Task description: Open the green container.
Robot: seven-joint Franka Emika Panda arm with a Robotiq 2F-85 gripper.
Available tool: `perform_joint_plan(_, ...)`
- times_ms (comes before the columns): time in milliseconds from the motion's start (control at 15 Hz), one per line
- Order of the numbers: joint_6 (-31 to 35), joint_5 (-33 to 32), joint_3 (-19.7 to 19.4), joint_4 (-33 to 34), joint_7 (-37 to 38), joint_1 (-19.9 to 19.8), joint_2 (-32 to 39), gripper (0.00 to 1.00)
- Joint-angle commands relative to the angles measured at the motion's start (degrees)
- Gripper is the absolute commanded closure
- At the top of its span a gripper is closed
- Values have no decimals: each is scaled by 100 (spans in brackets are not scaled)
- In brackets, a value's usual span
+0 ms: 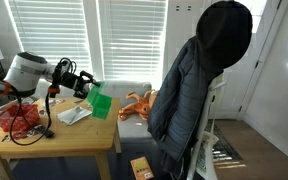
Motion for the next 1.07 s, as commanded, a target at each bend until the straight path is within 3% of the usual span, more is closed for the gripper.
perform_joint_plan(0,-143,-163,176,-23,72,-63,37,25)
perform_joint_plan(133,-217,-275,216,-65,155,-24,77,25)
perform_joint_plan(200,-403,-407,188,-50,187,-9,160,50)
perform_joint_plan(600,-1639,-923,361,126,468,243,825,50)
perform_joint_plan(1000,-1844,-1256,482,278,1413,359,1340,50)
